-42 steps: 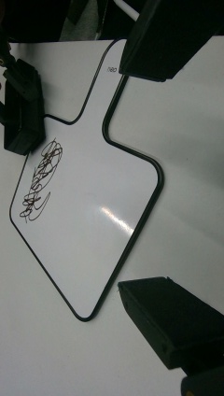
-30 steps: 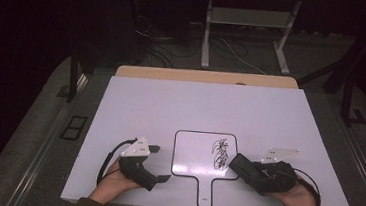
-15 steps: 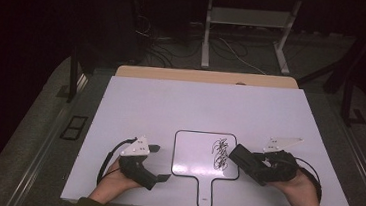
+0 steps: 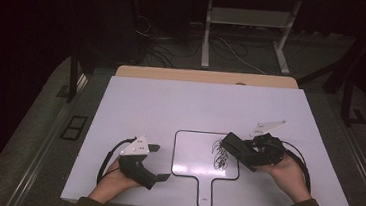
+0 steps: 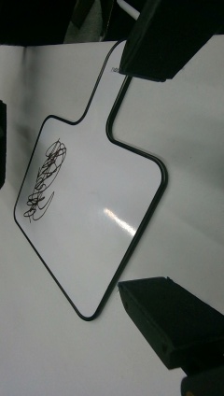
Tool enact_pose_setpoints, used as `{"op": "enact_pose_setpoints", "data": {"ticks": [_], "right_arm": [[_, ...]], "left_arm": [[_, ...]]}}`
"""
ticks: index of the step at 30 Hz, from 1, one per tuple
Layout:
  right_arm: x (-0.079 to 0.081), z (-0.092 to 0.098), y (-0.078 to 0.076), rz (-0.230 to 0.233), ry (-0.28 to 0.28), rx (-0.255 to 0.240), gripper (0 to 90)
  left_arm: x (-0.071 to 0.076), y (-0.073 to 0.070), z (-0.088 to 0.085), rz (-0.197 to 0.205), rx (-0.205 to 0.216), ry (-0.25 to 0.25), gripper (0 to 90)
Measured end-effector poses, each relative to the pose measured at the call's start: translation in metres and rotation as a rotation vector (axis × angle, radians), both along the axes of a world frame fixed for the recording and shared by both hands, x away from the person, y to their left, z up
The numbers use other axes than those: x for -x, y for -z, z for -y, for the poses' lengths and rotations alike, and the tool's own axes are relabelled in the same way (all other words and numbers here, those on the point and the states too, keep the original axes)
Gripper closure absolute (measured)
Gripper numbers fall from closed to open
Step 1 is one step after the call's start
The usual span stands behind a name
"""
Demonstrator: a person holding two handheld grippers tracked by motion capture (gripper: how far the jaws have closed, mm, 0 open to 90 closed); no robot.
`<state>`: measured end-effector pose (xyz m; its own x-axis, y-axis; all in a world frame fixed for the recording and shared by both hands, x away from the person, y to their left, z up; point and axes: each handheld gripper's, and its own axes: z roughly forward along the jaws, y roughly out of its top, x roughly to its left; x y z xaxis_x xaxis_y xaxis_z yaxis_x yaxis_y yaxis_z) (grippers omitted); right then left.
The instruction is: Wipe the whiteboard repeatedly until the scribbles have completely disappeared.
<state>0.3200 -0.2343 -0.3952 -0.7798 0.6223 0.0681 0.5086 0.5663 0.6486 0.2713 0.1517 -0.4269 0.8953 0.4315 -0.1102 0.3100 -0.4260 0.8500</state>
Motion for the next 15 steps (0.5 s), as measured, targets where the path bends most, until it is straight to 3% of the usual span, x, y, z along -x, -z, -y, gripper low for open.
{"op": "enact_pose_setpoints", "data": {"ticks": [15], "right_arm": [[-0.041, -0.029, 0.011, -0.017, -0.011, 0.021, 39.0]], "left_arm": [[-0.001, 0.001, 0.0, -0.002, 0.0, 0.007, 0.0]]}}
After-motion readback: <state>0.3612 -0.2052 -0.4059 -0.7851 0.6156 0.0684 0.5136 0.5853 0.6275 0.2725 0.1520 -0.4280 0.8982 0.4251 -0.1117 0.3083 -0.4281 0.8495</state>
